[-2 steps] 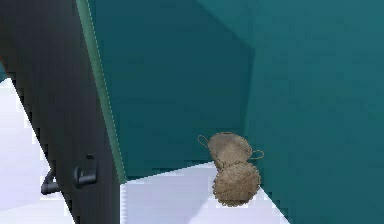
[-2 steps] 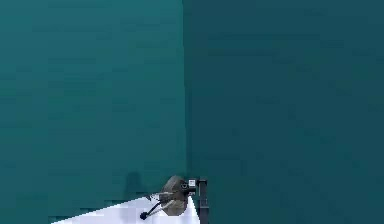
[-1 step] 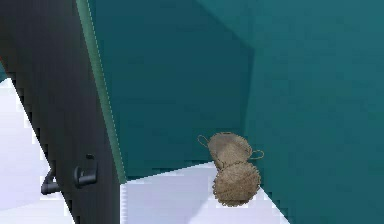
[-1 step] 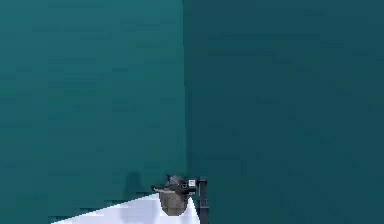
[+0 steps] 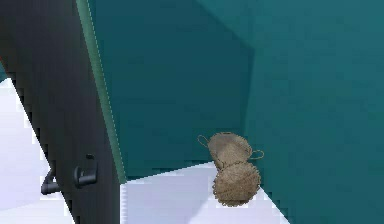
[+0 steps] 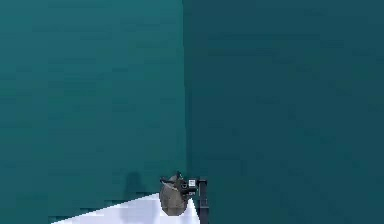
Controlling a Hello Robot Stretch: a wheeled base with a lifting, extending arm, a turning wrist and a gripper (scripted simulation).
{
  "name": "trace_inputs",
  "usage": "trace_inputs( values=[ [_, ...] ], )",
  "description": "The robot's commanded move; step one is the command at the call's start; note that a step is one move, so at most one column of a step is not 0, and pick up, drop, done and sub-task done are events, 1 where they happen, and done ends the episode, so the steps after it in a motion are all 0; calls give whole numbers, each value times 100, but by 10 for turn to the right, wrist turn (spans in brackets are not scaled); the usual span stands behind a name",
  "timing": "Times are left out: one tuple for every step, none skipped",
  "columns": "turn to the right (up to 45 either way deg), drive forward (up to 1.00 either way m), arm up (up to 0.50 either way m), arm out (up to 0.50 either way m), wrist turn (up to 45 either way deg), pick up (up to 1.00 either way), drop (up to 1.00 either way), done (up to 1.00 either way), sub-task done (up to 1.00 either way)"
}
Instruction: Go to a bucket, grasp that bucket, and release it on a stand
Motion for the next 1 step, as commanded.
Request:
trace_inputs(
  values=[
    [0,0,-30,0,0,0,0,0,0]
  ],
)
